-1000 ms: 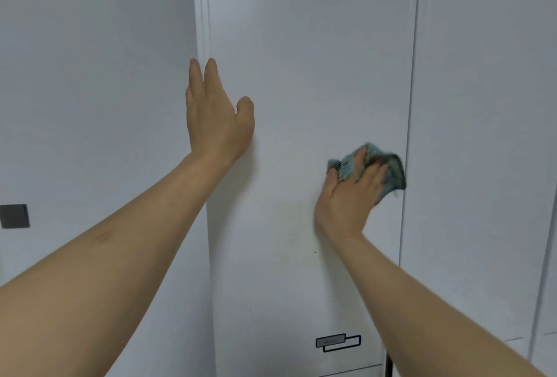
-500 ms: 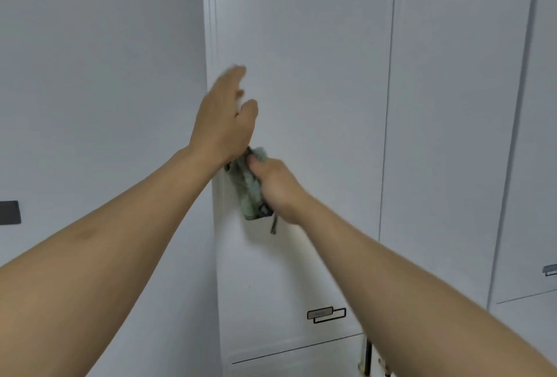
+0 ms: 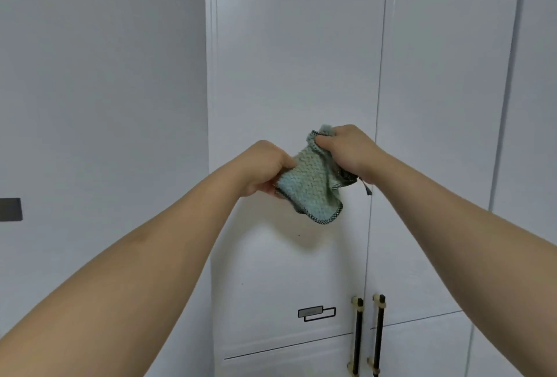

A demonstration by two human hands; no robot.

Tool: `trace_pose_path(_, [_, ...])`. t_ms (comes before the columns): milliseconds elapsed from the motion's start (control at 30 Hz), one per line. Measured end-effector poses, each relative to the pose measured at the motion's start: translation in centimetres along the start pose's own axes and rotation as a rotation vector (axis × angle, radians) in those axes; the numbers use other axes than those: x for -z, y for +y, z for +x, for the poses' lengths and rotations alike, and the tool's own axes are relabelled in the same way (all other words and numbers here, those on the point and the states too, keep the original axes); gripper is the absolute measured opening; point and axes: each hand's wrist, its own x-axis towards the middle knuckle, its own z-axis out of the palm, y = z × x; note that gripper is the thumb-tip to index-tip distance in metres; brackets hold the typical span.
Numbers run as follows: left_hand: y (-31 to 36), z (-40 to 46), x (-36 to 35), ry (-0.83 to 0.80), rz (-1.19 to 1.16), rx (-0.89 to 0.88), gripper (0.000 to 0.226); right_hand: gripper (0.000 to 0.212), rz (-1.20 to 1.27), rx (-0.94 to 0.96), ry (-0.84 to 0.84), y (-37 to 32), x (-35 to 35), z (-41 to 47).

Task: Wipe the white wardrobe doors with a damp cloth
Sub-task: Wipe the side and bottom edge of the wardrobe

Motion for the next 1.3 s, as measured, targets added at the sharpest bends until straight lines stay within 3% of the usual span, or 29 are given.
trace_pose_path(100, [1.5,0.5,-1.6,0.041,-0.286,0.077,0.022,0.021,-0.084,0.088,0.198,0.9,-1.5,-1.5])
trace_pose_path(167, [2.9,0.7,-2.4,0.094,-0.418,0.063,0.021,0.017,0.056,0.130,0.092,1.3,-3.0,-3.1])
trace_pose_path(233, [3.9,1.3,-2.9,0.180,-0.345,0.001,0.018,0.013,0.052,0.228,0.004,1.8,-4.0,-4.3])
trace_pose_path(300, [4.5,1.5,-3.3,0.170,-0.256,-0.010,0.023,0.030,0.004,0.316,0.092,2.6,-4.0,-4.2])
trace_pose_path(367, [4.9,1.6,-3.6,0.066,-0.217,-0.005,0.029,0.045,0.049,0.271,0.203,3.6,-3.2,-3.3])
trace_pose_path(433, [5.3,1.7,-3.4,0.072,-0.148,-0.028,0.032,0.042,0.059,0.154,0.241,4.9,-2.3,-1.3])
trace_pose_path(567, [4.8,2.8,-0.6,0.426,-0.058,-0.198,0.018,0.026,0.140,-0.158,0.522,6.5,0.7,3.3])
trace_pose_path(667, [3.3,2.6,2.1,0.690,0.298,-0.324,0.025,0.034,0.190,-0.062,0.713,6.3,2.3,5.2])
trace_pose_path(733, [2.0,2.2,3.9,0.792,0.526,-0.391,0.043,0.040,0.146,0.058,0.663,6.0,1.2,6.6])
trace_pose_path(800, [0.5,2.0,5.3,0.796,0.655,-0.420,0.052,0.051,-0.026,0.066,0.556,5.9,-1.6,8.6])
trace_pose_path(867, [-0.9,2.1,6.6,0.779,0.689,-0.403,0.059,0.061,-0.178,-0.006,0.513,4.5,-4.8,10.0])
trace_pose_path(933, [-2.2,2.4,7.5,0.777,0.612,-0.394,0.061,0.062,-0.248,0.095,0.483,2.3,-7.8,10.2])
trace_pose_path(1000, [-2.8,2.6,8.0,0.786,0.482,-0.408,0.056,0.061,-0.363,0.339,0.416,0.6,-11.2,9.3])
trace_pose_path(1067, [-3.2,2.7,7.8,0.830,0.388,-0.495,0.036,0.059,-0.507,0.559,0.332,0.2,-14.3,7.9])
trace_pose_path(1133, [-3.4,2.9,7.5,0.905,0.368,-0.530,0.016,0.056,-0.613,0.710,0.272,1.4,-16.9,6.2])
trace_pose_path(1167, [-3.5,3.0,7.4,0.914,0.360,-0.534,0.017,0.053,-0.654,0.779,0.232,2.4,-17.8,5.3])
trace_pose_path(1300, [-4.3,3.2,6.4,0.799,0.447,-0.455,0.062,0.048,-0.847,0.956,0.065,9.3,-17.6,2.3])
